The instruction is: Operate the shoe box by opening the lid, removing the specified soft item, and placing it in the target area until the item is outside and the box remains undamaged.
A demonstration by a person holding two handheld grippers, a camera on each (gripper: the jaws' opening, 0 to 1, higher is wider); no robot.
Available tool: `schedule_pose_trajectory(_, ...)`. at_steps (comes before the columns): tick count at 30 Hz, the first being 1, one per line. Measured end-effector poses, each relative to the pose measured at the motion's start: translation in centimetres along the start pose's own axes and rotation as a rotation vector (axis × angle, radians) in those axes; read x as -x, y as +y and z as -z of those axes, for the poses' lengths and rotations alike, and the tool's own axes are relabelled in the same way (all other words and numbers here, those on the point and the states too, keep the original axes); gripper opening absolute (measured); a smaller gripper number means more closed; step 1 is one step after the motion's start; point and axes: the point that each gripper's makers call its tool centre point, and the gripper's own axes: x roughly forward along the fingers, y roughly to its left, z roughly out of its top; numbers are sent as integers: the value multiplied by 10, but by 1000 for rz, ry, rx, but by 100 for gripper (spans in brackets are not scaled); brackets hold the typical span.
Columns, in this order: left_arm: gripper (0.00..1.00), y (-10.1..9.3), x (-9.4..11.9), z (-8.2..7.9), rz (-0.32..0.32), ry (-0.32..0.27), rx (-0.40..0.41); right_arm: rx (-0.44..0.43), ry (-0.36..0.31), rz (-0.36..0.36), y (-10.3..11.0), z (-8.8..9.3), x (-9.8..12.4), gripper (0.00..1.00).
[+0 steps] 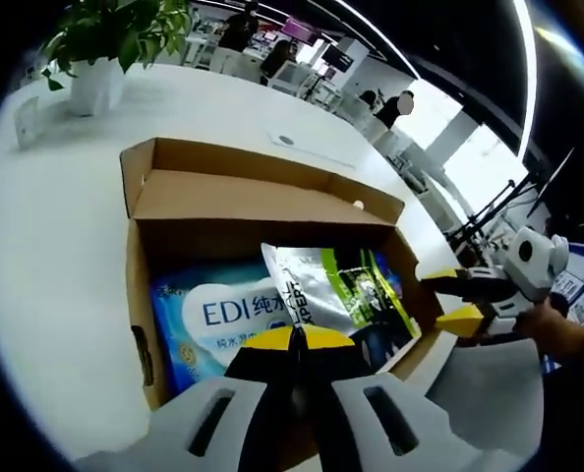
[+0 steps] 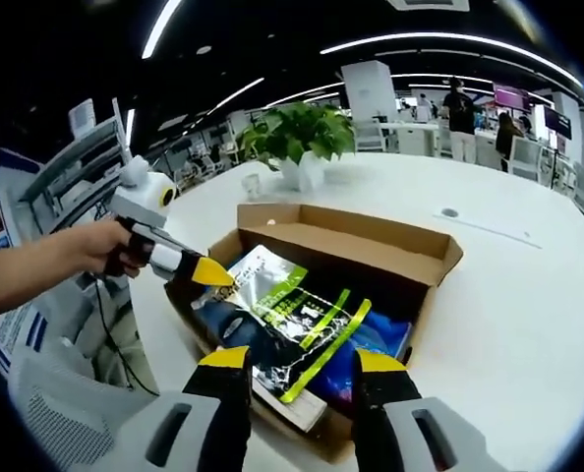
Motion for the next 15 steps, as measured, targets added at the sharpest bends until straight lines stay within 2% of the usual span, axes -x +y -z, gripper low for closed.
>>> schedule_pose_trajectory(15,0,11,2,2,-48,28,-55,-10,102,-35,6,7,-23,36)
